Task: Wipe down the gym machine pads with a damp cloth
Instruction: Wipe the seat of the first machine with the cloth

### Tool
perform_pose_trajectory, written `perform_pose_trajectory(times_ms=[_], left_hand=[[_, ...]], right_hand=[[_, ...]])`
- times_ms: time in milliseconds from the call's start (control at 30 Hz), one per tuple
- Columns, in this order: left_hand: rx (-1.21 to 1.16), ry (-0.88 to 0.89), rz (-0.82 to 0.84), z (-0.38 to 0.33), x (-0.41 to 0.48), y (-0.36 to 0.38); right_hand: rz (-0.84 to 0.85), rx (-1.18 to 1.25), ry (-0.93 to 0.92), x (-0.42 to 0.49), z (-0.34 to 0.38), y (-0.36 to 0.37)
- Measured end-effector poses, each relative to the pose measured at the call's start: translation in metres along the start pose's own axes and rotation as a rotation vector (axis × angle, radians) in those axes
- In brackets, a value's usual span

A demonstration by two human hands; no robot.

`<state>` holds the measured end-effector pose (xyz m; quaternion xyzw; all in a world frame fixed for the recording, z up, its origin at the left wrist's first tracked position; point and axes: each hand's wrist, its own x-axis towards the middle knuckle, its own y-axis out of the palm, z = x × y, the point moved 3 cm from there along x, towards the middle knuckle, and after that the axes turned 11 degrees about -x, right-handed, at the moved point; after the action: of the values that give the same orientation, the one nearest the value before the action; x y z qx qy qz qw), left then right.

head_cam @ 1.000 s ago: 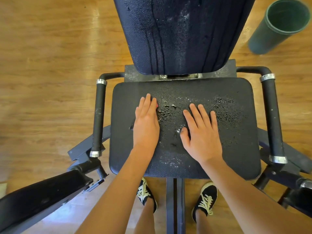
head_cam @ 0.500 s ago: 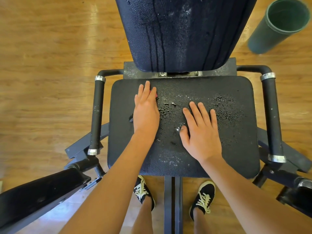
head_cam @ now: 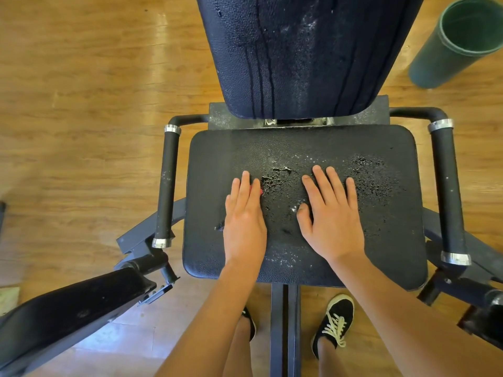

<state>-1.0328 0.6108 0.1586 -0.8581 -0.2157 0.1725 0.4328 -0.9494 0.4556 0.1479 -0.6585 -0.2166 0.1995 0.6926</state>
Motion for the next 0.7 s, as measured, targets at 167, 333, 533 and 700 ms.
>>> perform_pose_trajectory(times_ms=[167, 333, 533, 700], left_hand=[[0.012, 0.003, -0.003, -0.002, 0.015, 0.000], [0.013, 0.034, 0.005, -0.008, 0.048, -0.002], [0.018, 0.051, 0.048, -0.008, 0.047, -0.005], [0.025, 0.058, 0.078, 0.000, -0.006, -0.006]], right_hand=[[0.000, -0.007, 0.005, 0.000, 0.001, 0.000], [-0.001, -0.014, 0.005, 0.001, 0.000, 0.001], [-0.017, -0.018, 0.003, 0.001, 0.001, 0.000], [-0.022, 0.002, 0.009, 0.000, 0.001, -0.002]])
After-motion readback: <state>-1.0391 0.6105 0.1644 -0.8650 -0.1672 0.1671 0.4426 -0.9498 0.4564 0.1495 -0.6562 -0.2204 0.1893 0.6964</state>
